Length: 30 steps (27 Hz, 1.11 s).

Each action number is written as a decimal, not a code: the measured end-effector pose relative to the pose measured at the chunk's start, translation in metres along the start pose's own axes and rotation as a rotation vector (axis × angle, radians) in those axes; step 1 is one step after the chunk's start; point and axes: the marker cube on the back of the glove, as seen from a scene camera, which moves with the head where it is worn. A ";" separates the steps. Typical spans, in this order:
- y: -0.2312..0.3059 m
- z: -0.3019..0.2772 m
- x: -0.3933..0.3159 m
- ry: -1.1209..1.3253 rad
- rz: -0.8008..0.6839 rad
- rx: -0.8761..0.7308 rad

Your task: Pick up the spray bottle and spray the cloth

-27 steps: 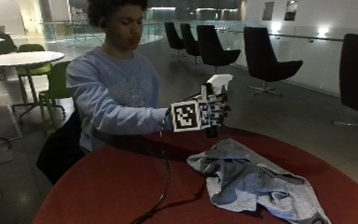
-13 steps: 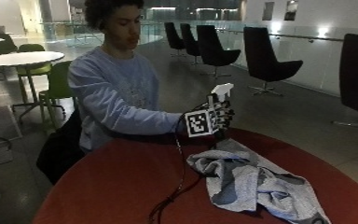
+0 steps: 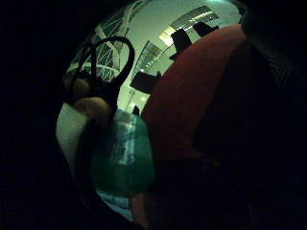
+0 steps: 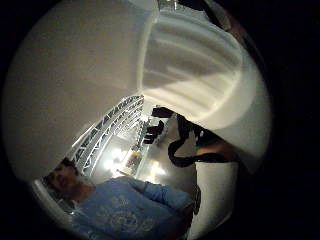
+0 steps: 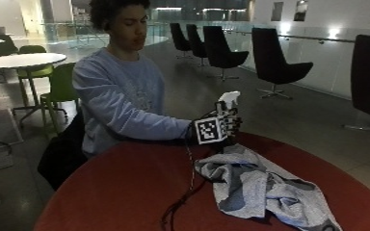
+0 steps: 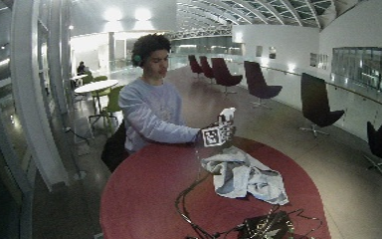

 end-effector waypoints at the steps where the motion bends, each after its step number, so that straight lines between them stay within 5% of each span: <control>1: 0.001 0.001 -0.001 -0.008 0.000 -0.005; 11: 0.019 -0.023 -0.003 0.100 -0.012 -0.068; 23: 0.085 -0.158 -0.007 0.485 -0.005 -0.189; 30: 0.132 -0.239 -0.006 0.662 0.074 -0.125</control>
